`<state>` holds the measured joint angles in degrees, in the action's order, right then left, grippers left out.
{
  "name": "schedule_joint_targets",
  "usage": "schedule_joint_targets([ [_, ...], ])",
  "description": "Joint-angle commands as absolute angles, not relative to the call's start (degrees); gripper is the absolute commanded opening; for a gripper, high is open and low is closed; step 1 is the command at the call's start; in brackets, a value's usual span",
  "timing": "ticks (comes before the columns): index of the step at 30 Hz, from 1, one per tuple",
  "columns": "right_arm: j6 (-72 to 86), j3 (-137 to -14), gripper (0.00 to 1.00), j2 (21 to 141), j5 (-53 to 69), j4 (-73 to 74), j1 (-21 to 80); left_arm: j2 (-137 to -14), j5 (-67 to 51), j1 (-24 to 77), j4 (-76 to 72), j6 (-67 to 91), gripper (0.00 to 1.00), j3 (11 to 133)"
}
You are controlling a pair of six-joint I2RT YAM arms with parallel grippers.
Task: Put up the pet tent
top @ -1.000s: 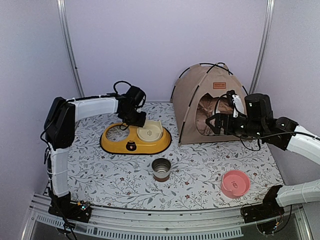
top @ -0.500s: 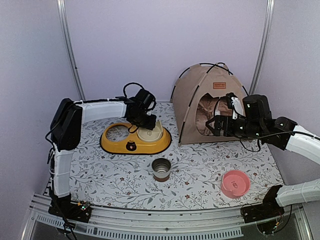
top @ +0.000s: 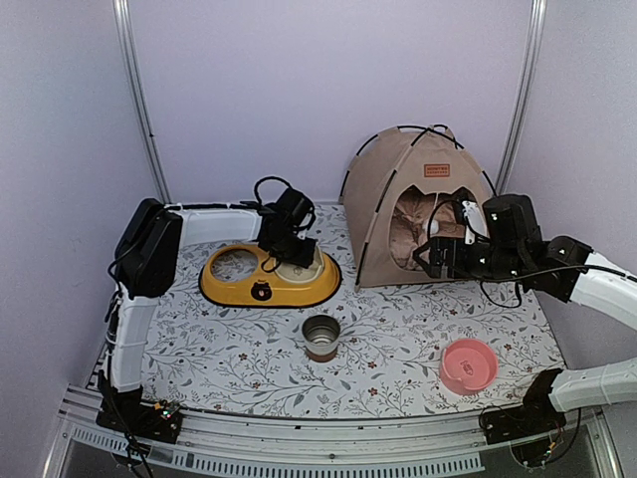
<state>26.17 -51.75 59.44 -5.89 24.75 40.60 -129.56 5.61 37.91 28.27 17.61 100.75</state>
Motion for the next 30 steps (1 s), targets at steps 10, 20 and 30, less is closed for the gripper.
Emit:
schedule_joint_targets([
  [10,34.61,-46.94,0.99,63.19,-7.38,31.93,40.92,-120.04,4.42,37.88,28.28,17.08,0.45,101.07],
  [20,45.61,-36.82,0.99,59.07,-2.68,33.85,40.9,-106.39,2.5,37.54,23.34,18.82,0.55,90.73],
  [30,51.61,-29.76,0.87,57.12,1.13,33.98,41.02,-94.18,0.79,34.98,19.13,19.86,0.59,77.53],
])
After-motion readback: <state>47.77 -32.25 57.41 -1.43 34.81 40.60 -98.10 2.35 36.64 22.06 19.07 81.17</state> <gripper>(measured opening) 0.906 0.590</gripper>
